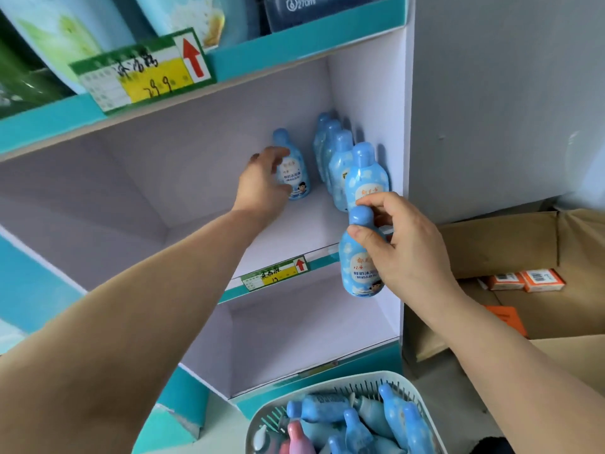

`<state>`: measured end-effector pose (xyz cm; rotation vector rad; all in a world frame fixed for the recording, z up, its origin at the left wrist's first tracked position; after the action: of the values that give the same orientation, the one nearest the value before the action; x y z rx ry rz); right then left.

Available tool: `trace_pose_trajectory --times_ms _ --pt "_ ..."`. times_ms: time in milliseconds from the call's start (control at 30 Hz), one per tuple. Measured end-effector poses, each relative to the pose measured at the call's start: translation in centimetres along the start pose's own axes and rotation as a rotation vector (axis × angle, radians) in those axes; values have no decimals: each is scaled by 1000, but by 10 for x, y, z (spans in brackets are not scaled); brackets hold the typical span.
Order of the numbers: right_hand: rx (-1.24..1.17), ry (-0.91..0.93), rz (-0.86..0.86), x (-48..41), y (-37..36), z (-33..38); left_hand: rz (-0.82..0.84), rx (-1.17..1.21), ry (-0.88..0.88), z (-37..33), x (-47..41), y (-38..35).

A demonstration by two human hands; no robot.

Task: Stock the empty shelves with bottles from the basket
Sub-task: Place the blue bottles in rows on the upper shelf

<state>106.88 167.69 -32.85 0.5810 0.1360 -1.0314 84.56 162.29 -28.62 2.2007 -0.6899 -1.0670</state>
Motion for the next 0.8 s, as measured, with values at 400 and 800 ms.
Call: trace_pose_trajectory --times_ms 400,800 --pt "-48 60 -65 -26 -14 80 325 336 29 -56 72 32" --pt "581 348 209 5 -35 -16 44 250 222 0 64 -4"
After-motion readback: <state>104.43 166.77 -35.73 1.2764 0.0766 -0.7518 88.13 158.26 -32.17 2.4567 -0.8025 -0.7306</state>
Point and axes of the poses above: each hand's wrist, its own x-axis away from the middle knuckle, its own y-axis out of the back of the hand, z = x × y, the point moved 4 cm from there along -x, towards the middle knuckle, and after that the axes turned 7 degrees about -y, right-handed, at the moved point
